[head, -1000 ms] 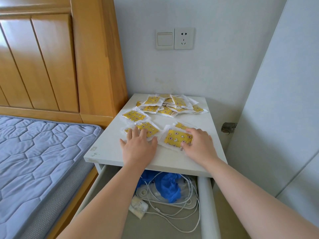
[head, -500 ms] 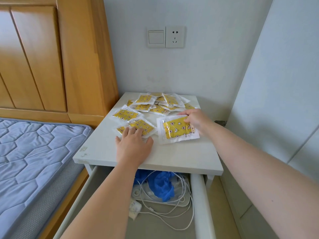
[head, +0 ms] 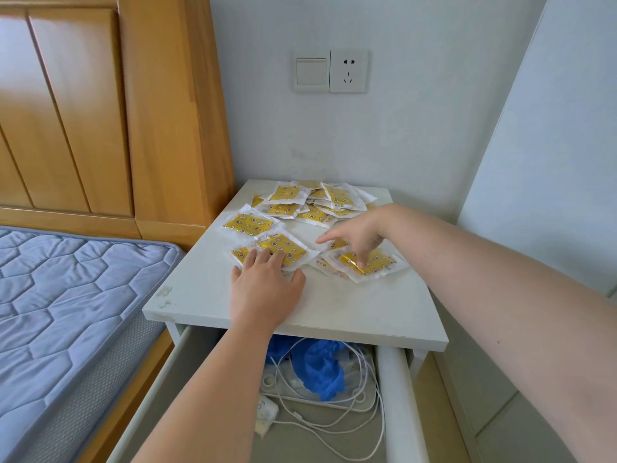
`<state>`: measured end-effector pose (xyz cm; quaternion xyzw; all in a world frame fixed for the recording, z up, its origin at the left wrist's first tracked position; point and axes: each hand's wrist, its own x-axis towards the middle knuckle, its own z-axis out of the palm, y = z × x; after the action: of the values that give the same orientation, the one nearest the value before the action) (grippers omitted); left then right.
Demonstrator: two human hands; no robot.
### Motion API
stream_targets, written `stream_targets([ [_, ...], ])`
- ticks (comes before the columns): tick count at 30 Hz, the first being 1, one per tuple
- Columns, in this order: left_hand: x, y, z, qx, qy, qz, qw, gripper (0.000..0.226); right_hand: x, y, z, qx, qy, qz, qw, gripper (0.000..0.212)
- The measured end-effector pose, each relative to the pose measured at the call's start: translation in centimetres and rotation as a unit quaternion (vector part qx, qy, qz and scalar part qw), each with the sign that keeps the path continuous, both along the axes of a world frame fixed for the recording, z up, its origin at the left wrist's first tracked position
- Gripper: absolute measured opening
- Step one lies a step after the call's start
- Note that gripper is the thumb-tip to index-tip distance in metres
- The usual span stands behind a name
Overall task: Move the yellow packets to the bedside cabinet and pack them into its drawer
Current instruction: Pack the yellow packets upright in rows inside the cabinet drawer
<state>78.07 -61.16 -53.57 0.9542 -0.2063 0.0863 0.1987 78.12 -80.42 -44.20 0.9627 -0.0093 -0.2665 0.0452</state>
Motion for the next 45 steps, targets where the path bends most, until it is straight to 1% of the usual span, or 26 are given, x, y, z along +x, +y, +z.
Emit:
stream_targets([
  [2,0.0,0.0,0.0,-0.001,-0.001,0.001,1.000,0.054,0.3,0.3,-0.5,-0.020,0.007,0.006,1.000,0.097],
  [4,0.0,0.0,-0.1,-0.004,-0.002,0.001,1.000,0.054,0.2,0.5,-0.6,-0.013,-0.012,0.008,1.000,0.092],
  [10,-0.2,0.0,0.2,-0.011,-0.002,-0.001,1.000,0.052,-0.8,-0.5,-0.1,-0.033,-0.066,-0.025,0.997,0.071],
  [12,-0.2,0.0,0.2,-0.015,-0.002,-0.001,1.000,0.052,-1.2,-1.1,-0.3,-0.029,-0.074,-0.040,0.996,0.060],
  [14,-0.2,0.0,0.1,-0.019,0.000,0.000,1.000,0.052,-1.9,-1.5,-0.5,-0.016,-0.092,-0.050,0.994,0.056],
  [16,-0.2,0.1,0.1,-0.018,0.000,0.000,1.000,0.052,-2.6,-1.5,-0.6,0.012,-0.131,-0.045,0.990,0.050],
  [19,-0.2,0.0,0.1,-0.018,-0.004,-0.003,1.000,0.051,-3.5,-0.8,-0.5,0.072,-0.226,-0.025,0.971,0.047],
  [21,-0.2,0.0,0.1,-0.018,-0.006,-0.003,1.000,0.051,-3.7,-0.1,-0.1,0.062,-0.279,-0.012,0.958,0.049],
  [23,0.0,0.0,0.1,-0.018,-0.005,-0.001,1.000,0.052,-3.8,0.3,0.2,0.026,-0.307,-0.001,0.951,0.051],
  [26,0.1,0.1,-0.1,-0.021,-0.003,-0.002,1.000,0.052,-3.9,0.4,-0.5,0.000,-0.277,0.009,0.961,0.049],
  [30,0.1,0.0,-0.1,-0.025,-0.007,-0.002,1.000,0.051,-4.6,0.3,-1.0,0.054,-0.218,-0.016,0.974,0.047],
  [33,0.1,0.0,-0.1,-0.024,-0.006,-0.002,1.000,0.052,-4.9,0.3,-0.5,0.056,-0.161,-0.029,0.985,0.047],
  [36,0.1,0.0,-0.1,-0.025,-0.004,-0.002,1.000,0.052,-5.0,0.5,-0.2,0.064,-0.099,-0.066,0.991,0.035],
  [38,0.1,0.0,-0.2,-0.024,-0.003,-0.002,1.000,0.052,-5.0,0.8,0.0,0.058,-0.075,-0.074,0.993,0.027],
  [40,0.0,0.0,-0.2,-0.026,-0.001,-0.001,1.000,0.052,-4.9,1.0,0.2,0.045,-0.086,-0.063,0.993,0.023],
  [42,0.0,0.0,-0.1,-0.032,-0.003,0.001,0.999,0.051,-4.8,1.0,0.4,0.044,-0.121,-0.045,0.991,0.025],
  [45,-0.2,0.0,0.0,-0.035,-0.006,0.001,0.999,0.050,-4.9,0.9,0.6,0.072,-0.159,-0.049,0.983,0.027],
])
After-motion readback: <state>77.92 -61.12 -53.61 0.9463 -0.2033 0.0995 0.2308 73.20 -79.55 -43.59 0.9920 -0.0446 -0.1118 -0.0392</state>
